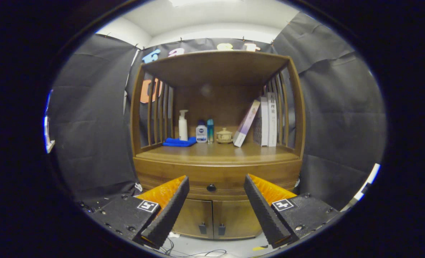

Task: Pull open the drawer, take out the items inside it, and place them on the countertop above the cabinet.

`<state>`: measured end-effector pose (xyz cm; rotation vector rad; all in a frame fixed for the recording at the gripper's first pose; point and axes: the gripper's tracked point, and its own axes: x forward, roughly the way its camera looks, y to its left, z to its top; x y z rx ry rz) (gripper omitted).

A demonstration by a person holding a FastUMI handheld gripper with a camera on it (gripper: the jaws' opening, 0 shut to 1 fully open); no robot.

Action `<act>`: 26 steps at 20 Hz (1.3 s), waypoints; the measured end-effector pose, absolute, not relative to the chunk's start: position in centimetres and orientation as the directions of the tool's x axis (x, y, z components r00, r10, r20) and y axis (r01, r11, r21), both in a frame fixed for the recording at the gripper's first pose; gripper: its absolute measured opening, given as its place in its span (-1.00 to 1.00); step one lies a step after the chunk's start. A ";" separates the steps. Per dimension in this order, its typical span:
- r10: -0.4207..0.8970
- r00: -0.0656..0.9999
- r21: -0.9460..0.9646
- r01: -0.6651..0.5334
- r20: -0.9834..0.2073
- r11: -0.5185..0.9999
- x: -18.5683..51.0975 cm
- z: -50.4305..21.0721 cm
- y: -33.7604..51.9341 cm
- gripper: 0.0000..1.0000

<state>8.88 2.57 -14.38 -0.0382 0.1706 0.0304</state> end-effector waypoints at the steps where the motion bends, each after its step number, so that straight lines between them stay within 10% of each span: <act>1: 0.023 0.984 -0.043 -0.031 -0.177 0.999 9.8 -15.5 2.6 1.00; 13: 0.002 0.966 -0.077 -0.023 -0.258 0.997 19.2 -23.4 3.9 0.83; 26: -0.071 0.952 -0.072 0.052 -0.298 0.996 21.1 -24.5 3.4 -0.40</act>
